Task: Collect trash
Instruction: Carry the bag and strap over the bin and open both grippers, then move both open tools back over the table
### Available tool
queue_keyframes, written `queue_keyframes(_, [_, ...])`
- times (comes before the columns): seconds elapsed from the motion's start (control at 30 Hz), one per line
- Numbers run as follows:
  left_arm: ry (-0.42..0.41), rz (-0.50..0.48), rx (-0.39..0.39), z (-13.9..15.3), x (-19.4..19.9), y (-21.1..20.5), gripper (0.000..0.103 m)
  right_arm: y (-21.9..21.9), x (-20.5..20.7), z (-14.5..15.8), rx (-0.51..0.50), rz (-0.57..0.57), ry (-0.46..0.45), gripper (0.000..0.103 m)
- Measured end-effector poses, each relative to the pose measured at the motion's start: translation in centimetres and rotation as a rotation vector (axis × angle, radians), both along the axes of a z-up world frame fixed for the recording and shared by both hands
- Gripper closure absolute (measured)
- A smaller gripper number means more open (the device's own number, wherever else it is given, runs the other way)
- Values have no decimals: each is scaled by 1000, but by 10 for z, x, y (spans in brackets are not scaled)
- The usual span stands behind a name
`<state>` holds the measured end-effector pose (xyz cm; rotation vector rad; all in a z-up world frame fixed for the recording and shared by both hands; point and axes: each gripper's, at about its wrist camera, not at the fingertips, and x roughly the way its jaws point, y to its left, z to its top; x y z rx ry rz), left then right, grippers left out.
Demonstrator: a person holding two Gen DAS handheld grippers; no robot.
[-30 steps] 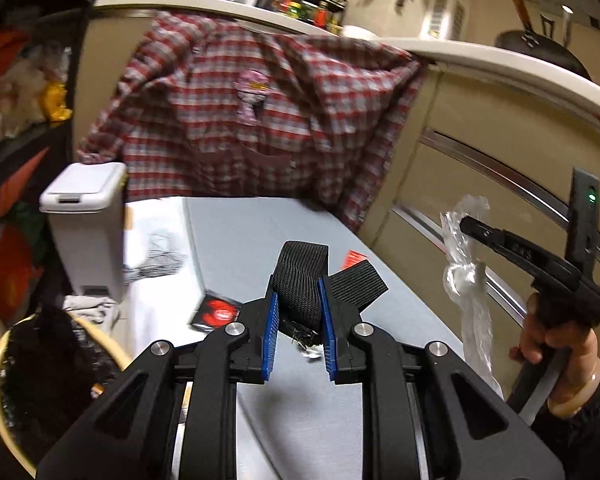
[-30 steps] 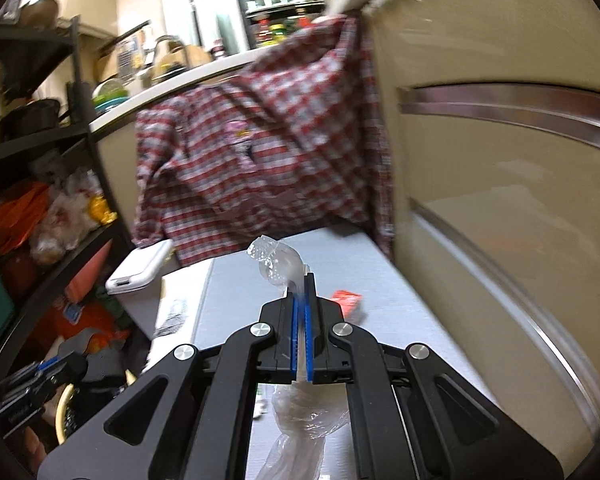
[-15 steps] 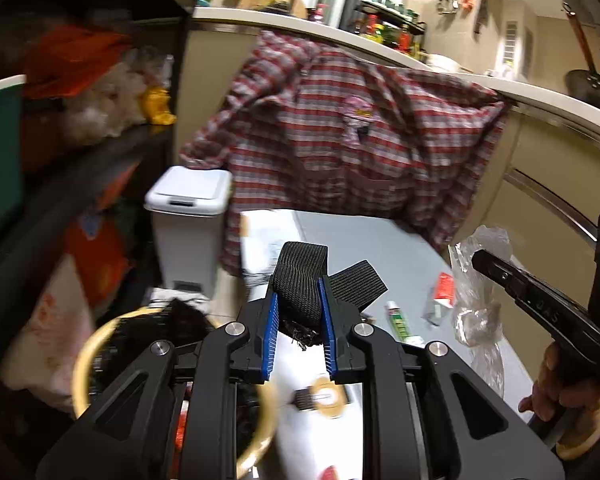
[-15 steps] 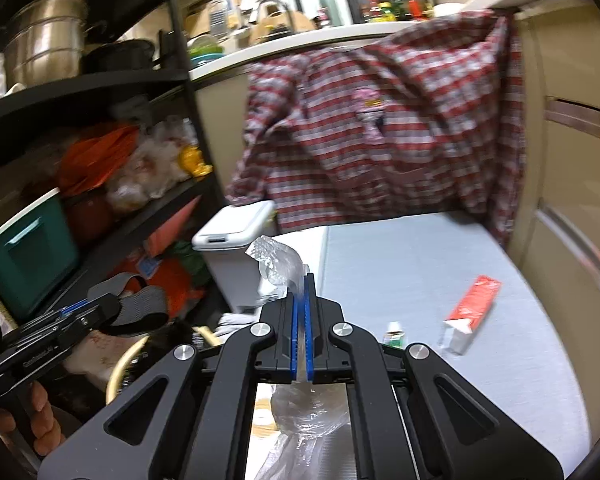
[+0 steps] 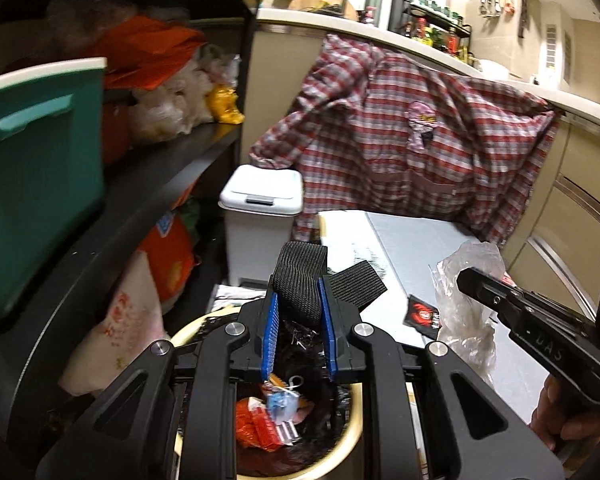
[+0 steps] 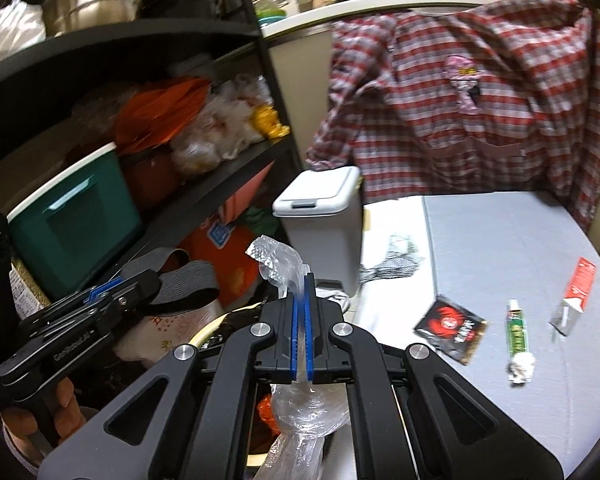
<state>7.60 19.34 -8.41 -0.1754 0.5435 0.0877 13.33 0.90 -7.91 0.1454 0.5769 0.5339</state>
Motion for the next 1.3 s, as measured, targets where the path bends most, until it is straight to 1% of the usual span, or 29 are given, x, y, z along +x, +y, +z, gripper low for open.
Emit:
queue_keyframes(0.17, [21, 40, -11, -9, 3, 18, 84, 26, 4, -5, -13, 31, 7, 100])
queue_keyframes(0.47, [96, 88, -48, -33, 16, 44, 84, 73, 14, -22, -52, 81, 29, 100])
queue_keyframes(0.53, [101, 94, -53, -36, 18, 48, 84, 79, 17, -23, -56, 85, 31, 100])
queue_keyframes(0.8, [118, 106, -35, -41, 28, 50, 83, 90, 26, -35, -78, 84, 40, 99])
queue_keyframes(0.87, [127, 110, -35, -44, 30, 51, 83, 93, 28, -39, -84, 80, 42, 96])
queue_keyframes(0.93, [148, 110, -28, -47, 35, 50, 82, 95, 32, -46, -95, 75, 45, 96])
queue_keyframes(0.97, [156, 113, -25, -48, 37, 49, 80, 97, 34, -50, -103, 80, 60, 95])
queue_keyframes(1.0, [159, 123, -22, -48, 37, 49, 65, 97, 36, -52, -108, 78, 69, 93])
queue_keyframes(1.03, [157, 137, -19, -48, 36, 49, 53, 97, 36, -52, -112, 72, 72, 82])
queue_keyframes(1.07, [150, 151, -16, -46, 36, 49, 37, 95, 36, -52, -112, 66, 70, 66])
queue_keyframes(1.1, [129, 175, -12, -44, 33, 50, 31, 93, 34, -51, -109, 56, 64, 59])
queue_keyframes(1.13, [121, 181, -13, -43, 32, 52, 29, 91, 33, -50, -106, 46, 54, 55])
queue_keyframes(1.2, [124, 199, -18, -43, 31, 54, 18, 86, 31, -47, -107, 33, 36, 54])
queue_keyframes(1.3, [138, 223, 12, -44, 32, 54, 18, 81, 30, -43, -108, 21, 30, 51])
